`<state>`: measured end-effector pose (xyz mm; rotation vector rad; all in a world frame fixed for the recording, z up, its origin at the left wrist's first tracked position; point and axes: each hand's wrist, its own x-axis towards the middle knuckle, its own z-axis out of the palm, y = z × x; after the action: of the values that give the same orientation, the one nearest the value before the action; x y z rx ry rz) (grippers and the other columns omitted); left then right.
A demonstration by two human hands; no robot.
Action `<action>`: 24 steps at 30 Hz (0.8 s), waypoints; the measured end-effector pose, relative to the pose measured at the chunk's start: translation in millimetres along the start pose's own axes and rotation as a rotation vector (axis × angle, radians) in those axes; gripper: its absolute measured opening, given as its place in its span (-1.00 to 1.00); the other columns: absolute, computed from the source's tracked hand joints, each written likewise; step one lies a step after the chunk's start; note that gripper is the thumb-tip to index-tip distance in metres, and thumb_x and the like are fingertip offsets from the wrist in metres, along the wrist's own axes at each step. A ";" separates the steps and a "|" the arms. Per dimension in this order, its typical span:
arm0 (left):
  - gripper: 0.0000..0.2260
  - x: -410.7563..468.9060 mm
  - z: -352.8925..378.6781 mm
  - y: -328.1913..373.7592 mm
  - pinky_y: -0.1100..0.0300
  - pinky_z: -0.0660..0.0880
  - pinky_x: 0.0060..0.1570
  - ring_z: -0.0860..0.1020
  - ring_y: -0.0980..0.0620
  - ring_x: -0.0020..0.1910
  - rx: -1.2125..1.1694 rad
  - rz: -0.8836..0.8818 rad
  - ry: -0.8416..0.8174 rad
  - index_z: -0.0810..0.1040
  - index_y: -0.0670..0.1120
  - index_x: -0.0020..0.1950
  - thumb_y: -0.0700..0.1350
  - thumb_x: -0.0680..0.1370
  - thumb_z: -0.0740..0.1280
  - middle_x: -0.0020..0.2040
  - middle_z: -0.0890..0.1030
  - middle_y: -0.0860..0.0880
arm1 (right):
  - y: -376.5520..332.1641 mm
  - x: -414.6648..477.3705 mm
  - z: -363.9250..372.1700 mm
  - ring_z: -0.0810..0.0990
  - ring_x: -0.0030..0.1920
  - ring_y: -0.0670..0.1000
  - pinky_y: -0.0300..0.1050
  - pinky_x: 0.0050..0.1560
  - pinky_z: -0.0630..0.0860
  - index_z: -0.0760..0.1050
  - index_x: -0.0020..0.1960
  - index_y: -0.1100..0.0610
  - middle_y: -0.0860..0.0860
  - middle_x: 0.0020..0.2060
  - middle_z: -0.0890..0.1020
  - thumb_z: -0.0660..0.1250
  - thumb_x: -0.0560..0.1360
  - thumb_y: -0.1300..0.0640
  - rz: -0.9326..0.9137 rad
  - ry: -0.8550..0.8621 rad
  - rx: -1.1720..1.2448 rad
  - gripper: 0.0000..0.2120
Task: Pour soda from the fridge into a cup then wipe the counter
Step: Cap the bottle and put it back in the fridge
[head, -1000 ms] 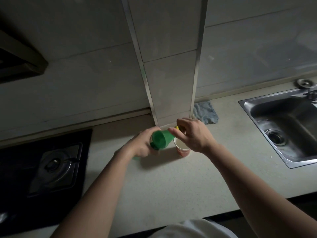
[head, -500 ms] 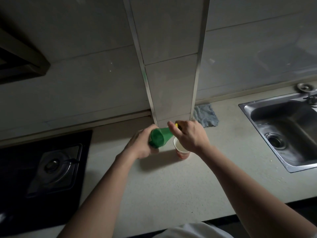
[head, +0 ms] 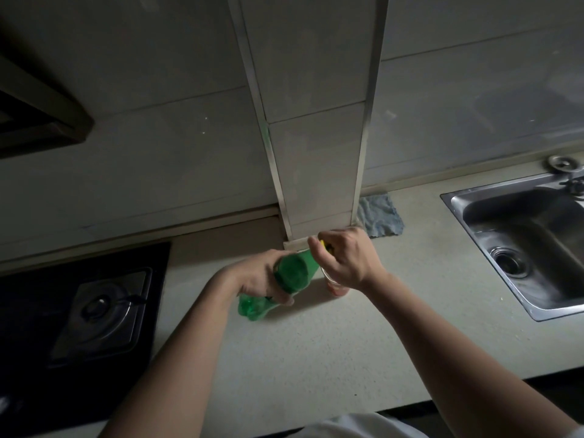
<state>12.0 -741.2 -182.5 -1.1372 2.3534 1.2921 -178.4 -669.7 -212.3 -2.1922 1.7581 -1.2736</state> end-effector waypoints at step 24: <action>-0.46 -6.4 8.3 -21.9 -0.08 0.55 0.05 0.56 0.08 0.02 -0.052 0.090 0.377 0.47 0.24 0.07 -0.25 0.27 0.53 -0.02 0.60 0.18 | -14.1 8.0 7.6 0.28 -0.58 -0.04 -0.18 -0.56 0.24 0.31 -0.42 0.05 -0.08 -0.55 0.34 0.12 0.58 -0.12 0.016 -0.033 -0.086 -0.55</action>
<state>30.7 -738.0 -197.6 -1.4129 2.6758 1.2658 -162.5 -674.7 -205.7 -2.2247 1.8472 -1.1728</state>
